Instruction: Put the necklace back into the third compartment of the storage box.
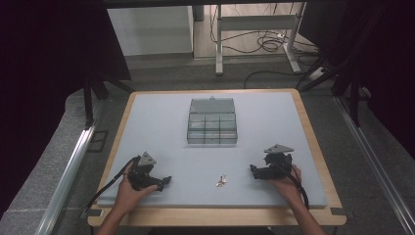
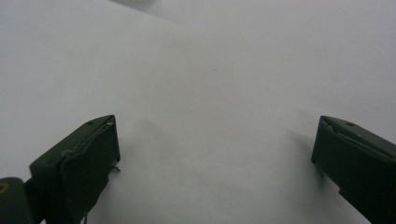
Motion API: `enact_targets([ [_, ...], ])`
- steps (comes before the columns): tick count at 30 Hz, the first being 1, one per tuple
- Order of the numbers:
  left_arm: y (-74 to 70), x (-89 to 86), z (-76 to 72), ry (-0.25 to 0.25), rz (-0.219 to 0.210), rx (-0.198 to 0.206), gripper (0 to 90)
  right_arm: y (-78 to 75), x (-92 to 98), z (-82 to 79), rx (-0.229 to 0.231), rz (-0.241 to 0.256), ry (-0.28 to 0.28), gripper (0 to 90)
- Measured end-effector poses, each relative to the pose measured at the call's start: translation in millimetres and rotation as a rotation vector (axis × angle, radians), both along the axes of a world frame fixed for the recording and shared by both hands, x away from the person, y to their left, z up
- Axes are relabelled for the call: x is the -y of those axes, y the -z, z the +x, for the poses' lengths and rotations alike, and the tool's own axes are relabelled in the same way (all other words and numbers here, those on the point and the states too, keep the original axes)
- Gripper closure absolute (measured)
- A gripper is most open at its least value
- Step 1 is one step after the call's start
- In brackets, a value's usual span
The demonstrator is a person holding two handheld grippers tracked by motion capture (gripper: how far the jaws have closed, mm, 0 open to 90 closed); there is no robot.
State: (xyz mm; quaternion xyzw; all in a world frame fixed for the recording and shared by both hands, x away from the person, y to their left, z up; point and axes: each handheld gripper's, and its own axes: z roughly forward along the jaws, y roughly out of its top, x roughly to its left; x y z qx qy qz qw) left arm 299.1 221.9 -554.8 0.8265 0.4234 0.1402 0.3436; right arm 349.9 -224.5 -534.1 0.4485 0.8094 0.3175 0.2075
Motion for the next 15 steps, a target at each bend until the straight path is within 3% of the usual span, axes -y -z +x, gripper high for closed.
enact_targets([
  [15, -0.1, 0.1, -0.4, 0.000, 0.001, 0.003, 0.0, -1.4, 2.3, -8.6, 0.014, 0.004, 0.013, 8.3],
])
